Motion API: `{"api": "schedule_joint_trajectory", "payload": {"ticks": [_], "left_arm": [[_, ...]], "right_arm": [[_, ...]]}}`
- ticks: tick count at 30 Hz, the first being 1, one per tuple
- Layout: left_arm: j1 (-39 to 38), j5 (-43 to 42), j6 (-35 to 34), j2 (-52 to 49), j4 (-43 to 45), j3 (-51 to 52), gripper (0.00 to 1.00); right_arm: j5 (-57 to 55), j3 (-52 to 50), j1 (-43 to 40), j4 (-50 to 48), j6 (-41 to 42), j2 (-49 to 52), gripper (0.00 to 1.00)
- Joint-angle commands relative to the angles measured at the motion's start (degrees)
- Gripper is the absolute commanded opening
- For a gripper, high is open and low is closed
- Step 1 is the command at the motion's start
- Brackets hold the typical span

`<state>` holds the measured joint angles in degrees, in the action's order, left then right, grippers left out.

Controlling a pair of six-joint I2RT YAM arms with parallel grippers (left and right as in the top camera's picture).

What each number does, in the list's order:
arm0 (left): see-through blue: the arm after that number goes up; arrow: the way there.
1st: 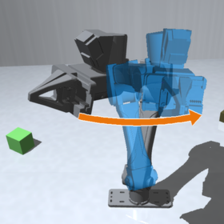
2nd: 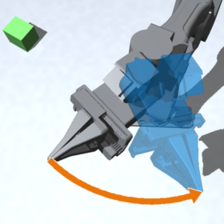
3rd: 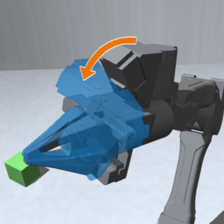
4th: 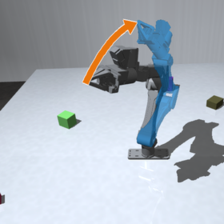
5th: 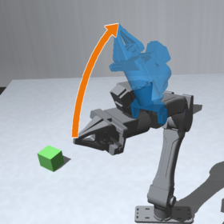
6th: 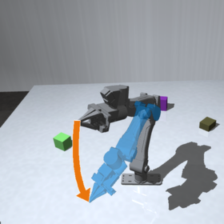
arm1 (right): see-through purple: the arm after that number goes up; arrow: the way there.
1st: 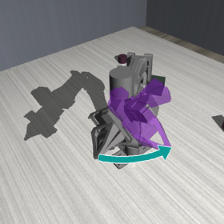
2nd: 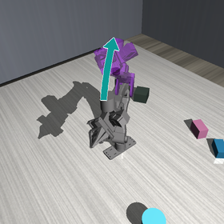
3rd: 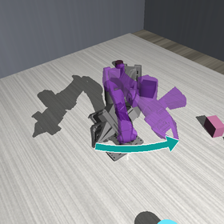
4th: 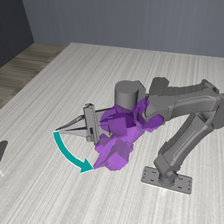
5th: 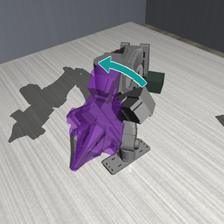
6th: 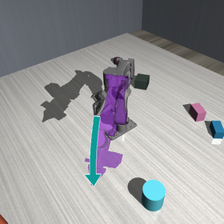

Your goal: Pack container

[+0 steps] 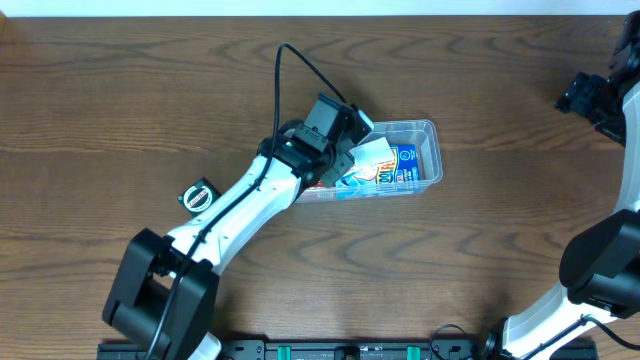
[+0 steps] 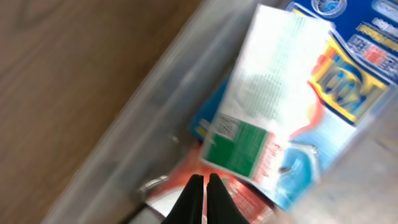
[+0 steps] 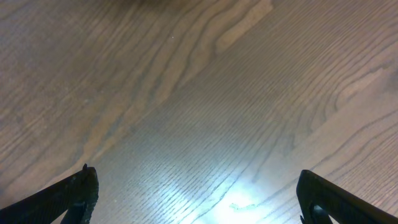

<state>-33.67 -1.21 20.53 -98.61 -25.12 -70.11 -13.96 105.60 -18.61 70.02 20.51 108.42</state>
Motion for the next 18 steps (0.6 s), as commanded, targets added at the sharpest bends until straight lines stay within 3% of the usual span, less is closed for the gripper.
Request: {"api": "schedule_joint_trajectory", "payload": {"ticks": [1,9,13,18], "left_arm": [[0.0,-4.7,-1.4,0.5,-2.5,-0.3,0.06],[0.0,-11.7,-3.2,0.5,-2.9,-0.3,0.06],[0.0,-17.7,0.4,0.5,-3.4,-0.3,0.06],[0.2,-17.8,0.9,0.5,-3.6,-0.3,0.06]], "right_arm": [[-0.8,0.5,-0.2,0.0,-0.4,-0.1,0.99],[-0.8,0.5,-0.2,0.1,-0.4,-0.1,0.99],[-0.8,0.5,-0.2,0.0,-0.4,-0.1,0.99],[-0.8,0.5,-0.2,0.1,-0.4,-0.1,0.99]]}}
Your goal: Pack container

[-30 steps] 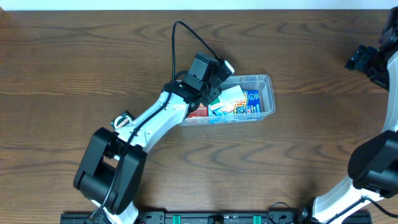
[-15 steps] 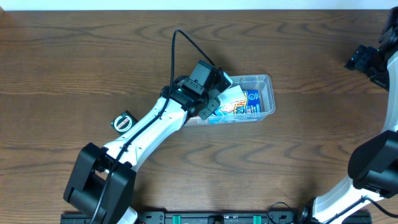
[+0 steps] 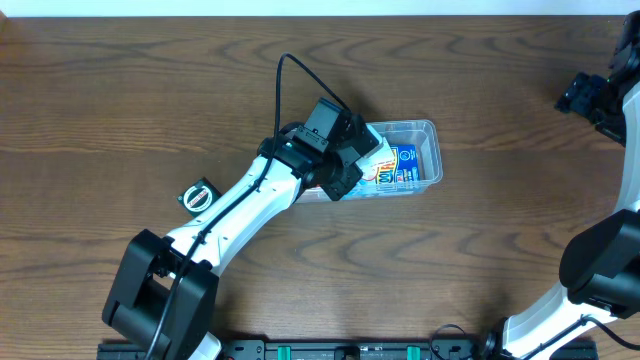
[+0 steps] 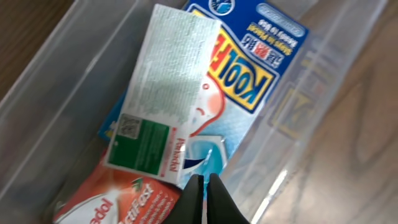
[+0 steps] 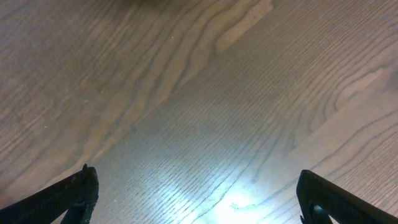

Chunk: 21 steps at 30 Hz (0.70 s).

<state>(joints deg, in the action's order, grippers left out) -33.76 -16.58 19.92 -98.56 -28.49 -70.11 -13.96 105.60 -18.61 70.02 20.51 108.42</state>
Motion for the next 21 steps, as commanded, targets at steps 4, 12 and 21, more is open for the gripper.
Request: {"api": "schedule_joint_trajectory", "payload": {"ticks": [4,12,21], "left_arm": [[0.2,-2.5,3.5,0.5,-0.8,-0.3,0.06],[0.3,-2.4,5.9,-1.3,-0.8,-0.3,0.06],[0.3,-1.8,8.2,-4.8,1.2,-0.3,0.06]], "right_arm": [[-0.8,0.5,-0.2,0.0,-0.4,-0.1,0.99],[-0.8,0.5,-0.2,0.1,-0.4,-0.1,0.99],[-0.8,0.5,-0.2,0.1,-0.4,-0.1,0.99]]}}
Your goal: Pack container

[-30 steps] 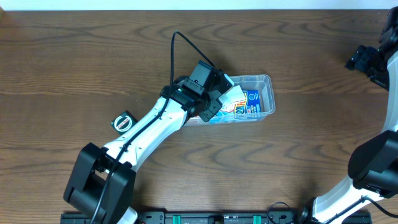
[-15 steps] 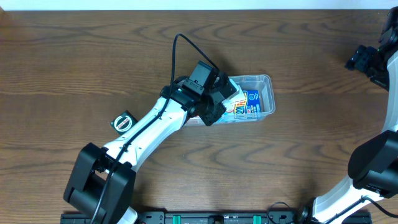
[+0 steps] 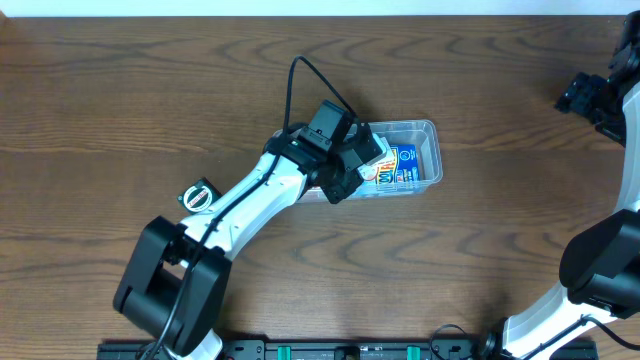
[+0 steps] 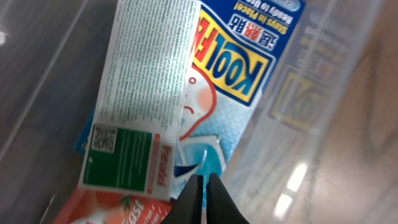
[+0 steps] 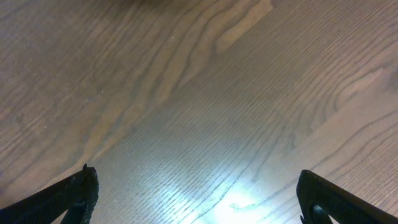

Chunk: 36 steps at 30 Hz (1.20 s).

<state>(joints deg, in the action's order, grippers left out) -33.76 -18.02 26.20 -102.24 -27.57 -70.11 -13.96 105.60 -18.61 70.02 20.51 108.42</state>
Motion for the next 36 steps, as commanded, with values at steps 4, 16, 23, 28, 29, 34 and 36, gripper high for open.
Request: {"api": "schedule_joint_trajectory", "payload": {"ticks": [4,16,23,28,29,34,36], "left_arm": [[0.3,2.9,1.9,-1.2,1.5,-0.3,0.06],[0.3,5.9,2.1,-2.0,1.5,-0.5,0.06],[1.6,5.9,-7.9,1.2,1.5,-4.4,0.06],[2.6,5.3,-8.1,2.5,-0.7,-5.8,0.07],[2.6,5.3,-8.1,2.5,-1.5,-6.1,0.07],[3.1,6.2,-13.1,2.8,-3.7,-8.0,0.06],[3.9,9.4,-19.8,3.4,-4.2,-9.2,0.06]], "right_arm": [[-0.8,0.5,-0.2,0.1,-0.4,-0.1,0.99],[-0.8,0.5,-0.2,0.0,-0.4,-0.1,0.99],[-0.8,0.5,-0.2,0.1,-0.4,-0.1,0.99],[-0.8,0.5,-0.2,0.0,-0.4,-0.1,0.99],[-0.8,0.5,-0.2,0.1,-0.4,-0.1,0.99],[-0.8,0.5,-0.2,0.1,-0.4,-0.1,0.99],[-0.8,0.5,-0.2,0.1,-0.4,-0.1,0.99]]}}
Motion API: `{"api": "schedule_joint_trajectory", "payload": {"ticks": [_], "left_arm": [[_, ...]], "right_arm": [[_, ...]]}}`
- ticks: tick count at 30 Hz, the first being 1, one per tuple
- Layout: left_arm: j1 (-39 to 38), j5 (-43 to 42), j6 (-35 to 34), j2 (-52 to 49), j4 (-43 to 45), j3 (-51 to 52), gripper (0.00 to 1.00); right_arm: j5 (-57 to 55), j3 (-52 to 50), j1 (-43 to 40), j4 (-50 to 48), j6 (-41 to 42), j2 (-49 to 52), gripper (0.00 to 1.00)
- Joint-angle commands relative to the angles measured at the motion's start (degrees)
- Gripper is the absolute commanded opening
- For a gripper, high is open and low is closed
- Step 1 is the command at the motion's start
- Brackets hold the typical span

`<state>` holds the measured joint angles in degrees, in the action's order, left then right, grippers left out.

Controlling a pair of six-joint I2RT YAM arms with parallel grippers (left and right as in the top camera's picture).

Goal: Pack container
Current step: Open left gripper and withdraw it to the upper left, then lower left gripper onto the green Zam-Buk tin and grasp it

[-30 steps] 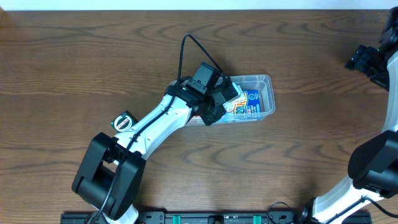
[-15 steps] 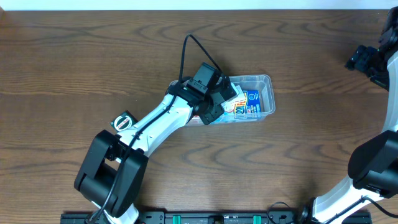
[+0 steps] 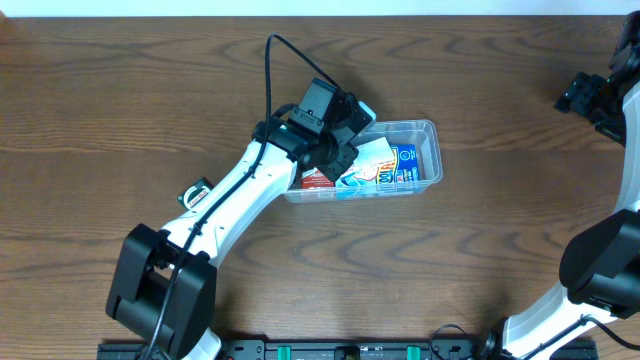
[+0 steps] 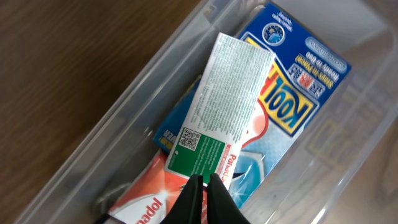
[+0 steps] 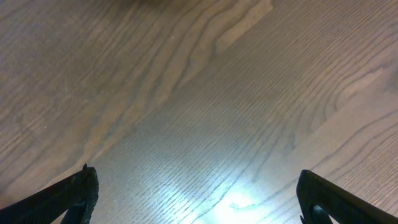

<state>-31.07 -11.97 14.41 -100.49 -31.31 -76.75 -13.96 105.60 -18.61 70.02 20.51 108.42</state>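
Note:
A clear plastic container (image 3: 428,130) sits mid-table; in the left wrist view its near wall (image 4: 155,81) crosses the frame. Inside lie a blue Kool pack (image 4: 298,93), a white-and-green box (image 4: 227,109) on top of it, and a red-and-white box (image 4: 146,199) at the left end. My left gripper (image 4: 203,183) hangs shut over the boxes, holding nothing. It shows in the overhead view over the container's left end (image 3: 335,135). My right gripper (image 5: 196,186) stands wide open over bare wood, at the far right edge (image 3: 590,100).
A small black round object (image 3: 197,192) lies on the wood left of the container, partly under the left arm. The left arm's black cable (image 3: 275,60) loops above the container. The table's far edge runs along the top.
My left gripper has drawn back and up toward the container's left end, still shut. The container has slid a little left. The right arm has not moved.
My shut left gripper was low at the container's left end, over the red box. It then stood further right over the white-and-green box and the Kool pack, and closer still. Now it is higher, back at the left end.

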Motion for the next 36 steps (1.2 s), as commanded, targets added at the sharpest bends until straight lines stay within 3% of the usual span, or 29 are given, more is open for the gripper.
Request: {"api": "schedule_joint_trajectory", "payload": {"ticks": [1,8,18,19,20,21,28,29,32,34,36], "left_arm": [[1.9,4.8,-11.5,2.2,-0.9,-3.2,0.06],[10.0,5.6,-22.2,10.1,-1.5,-3.7,0.06],[31.9,12.7,-29.8,18.4,-5.5,-3.6,0.06],[33.9,12.7,-29.8,18.4,-6.1,-3.6,0.17],[35.8,12.7,-29.8,18.4,-7.0,-3.6,0.53],[37.3,12.7,-29.8,18.3,-7.7,-3.6,0.59],[44.6,12.7,-29.8,18.0,-9.7,-2.9,0.59],[45.2,12.7,-29.8,18.0,-9.8,-2.7,0.64],[46.1,12.7,-29.8,18.0,-10.3,-2.5,0.93],[46.2,12.7,-29.8,18.0,-11.0,-2.5,1.0],[46.2,12.7,-29.8,18.0,-11.4,-2.5,0.98]], "right_arm": [[-0.8,0.5,-0.2,0.1,-0.4,-0.1,0.99],[-0.8,0.5,-0.2,0.0,-0.4,-0.1,0.99],[-0.8,0.5,-0.2,0.0,-0.4,-0.1,0.99],[-0.8,0.5,-0.2,0.0,-0.4,-0.1,0.99],[-0.8,0.5,-0.2,0.0,-0.4,-0.1,0.99],[-0.8,0.5,-0.2,0.0,-0.4,-0.1,0.99],[-0.8,0.5,-0.2,0.1,-0.4,-0.1,0.99],[-0.8,0.5,-0.2,0.1,-0.4,-0.1,0.99],[-0.8,0.5,-0.2,0.1,-0.4,-0.1,0.99],[-0.8,0.5,-0.2,0.1,-0.4,-0.1,0.99],[-0.8,0.5,-0.2,0.1,-0.4,-0.1,0.99]]}}
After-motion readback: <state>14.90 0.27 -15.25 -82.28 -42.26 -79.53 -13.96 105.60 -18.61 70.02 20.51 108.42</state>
